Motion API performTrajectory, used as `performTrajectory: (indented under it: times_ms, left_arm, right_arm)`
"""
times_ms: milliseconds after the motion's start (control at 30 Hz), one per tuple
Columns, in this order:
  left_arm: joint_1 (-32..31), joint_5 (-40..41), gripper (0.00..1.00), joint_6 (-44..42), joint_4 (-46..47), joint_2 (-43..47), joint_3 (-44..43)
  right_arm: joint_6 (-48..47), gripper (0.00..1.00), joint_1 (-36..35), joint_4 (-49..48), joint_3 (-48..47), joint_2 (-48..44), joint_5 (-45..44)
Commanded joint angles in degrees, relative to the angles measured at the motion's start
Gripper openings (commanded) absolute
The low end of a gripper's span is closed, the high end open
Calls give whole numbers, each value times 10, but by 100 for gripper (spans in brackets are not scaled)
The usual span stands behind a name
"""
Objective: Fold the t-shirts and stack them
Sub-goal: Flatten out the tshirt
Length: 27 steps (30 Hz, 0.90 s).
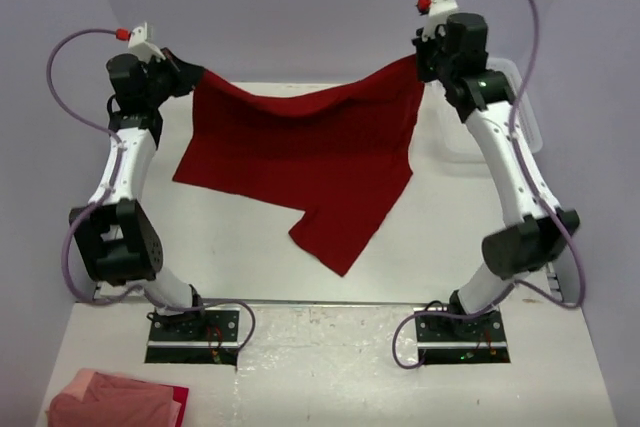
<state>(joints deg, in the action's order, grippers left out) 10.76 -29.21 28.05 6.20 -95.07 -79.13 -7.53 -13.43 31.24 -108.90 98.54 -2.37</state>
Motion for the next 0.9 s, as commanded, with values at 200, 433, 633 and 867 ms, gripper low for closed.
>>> performTrajectory:
  times_ms: [200,433,633,867]
  left_arm:
    - [-20,-95,0,10,-88,308,-95]
    - [-20,-115,0,7,-171,400,-187]
    - [-20,-129,0,26,-200,428,-271]
    - [-20,-102,0,32,-192,409,-343]
  right_arm:
    - [-21,0,-103,63,-113,-293,-61]
    - [11,0,-126,105,-159,-395,11]
    - [46,0,-125,111,-218,-437,114]
    - [46,0,-125,116,-302,-405,132]
